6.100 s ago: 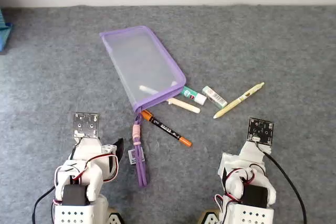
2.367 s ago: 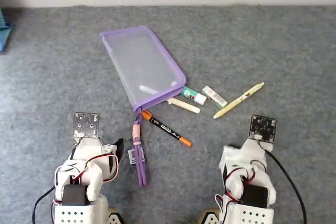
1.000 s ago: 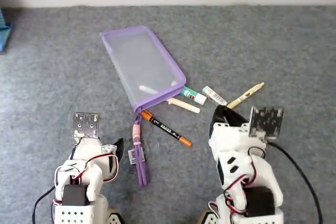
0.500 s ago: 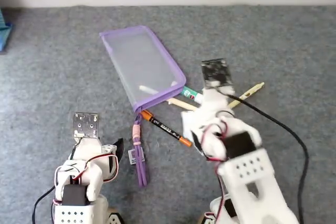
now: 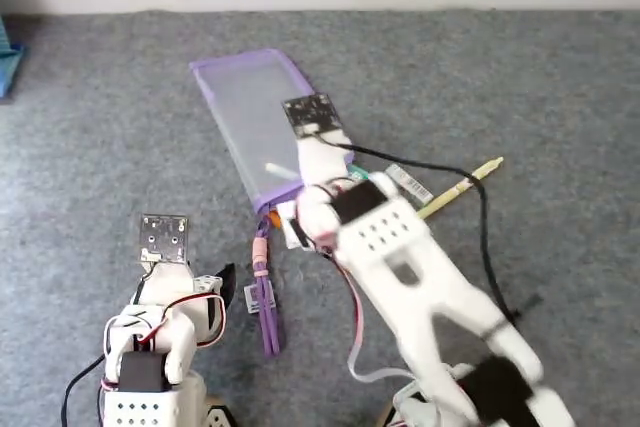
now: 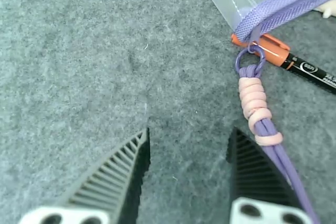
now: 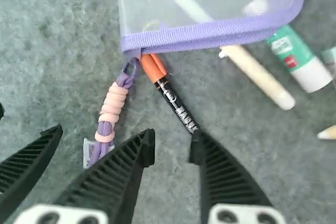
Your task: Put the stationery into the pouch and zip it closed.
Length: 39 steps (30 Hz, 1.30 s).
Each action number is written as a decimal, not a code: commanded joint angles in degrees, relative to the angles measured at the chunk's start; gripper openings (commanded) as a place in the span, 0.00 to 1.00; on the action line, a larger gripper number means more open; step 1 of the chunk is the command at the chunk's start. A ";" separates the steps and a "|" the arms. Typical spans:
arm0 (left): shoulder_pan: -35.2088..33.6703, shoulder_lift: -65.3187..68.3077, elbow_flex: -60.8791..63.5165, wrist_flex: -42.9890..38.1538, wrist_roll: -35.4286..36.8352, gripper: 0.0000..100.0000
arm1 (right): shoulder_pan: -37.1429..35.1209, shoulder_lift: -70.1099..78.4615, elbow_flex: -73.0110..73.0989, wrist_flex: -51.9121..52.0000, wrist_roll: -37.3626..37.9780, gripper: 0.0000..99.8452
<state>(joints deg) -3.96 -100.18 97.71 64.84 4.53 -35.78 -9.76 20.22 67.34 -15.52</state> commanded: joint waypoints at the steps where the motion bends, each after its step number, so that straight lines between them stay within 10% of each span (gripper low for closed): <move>1: -0.35 -0.44 -1.10 0.35 -0.26 0.23 | -1.98 8.48 -11.52 4.79 -0.88 0.14; 18: -0.35 -0.44 -1.10 0.35 -0.26 0.23 | -8.04 41.27 -42.11 13.93 -7.56 0.13; 39: -0.35 -0.44 -1.10 0.35 -0.26 0.23 | -9.80 52.88 -46.95 16.04 -7.56 0.13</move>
<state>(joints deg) -3.96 -100.18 97.71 64.84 4.53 -45.71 42.73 -25.41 83.34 -22.55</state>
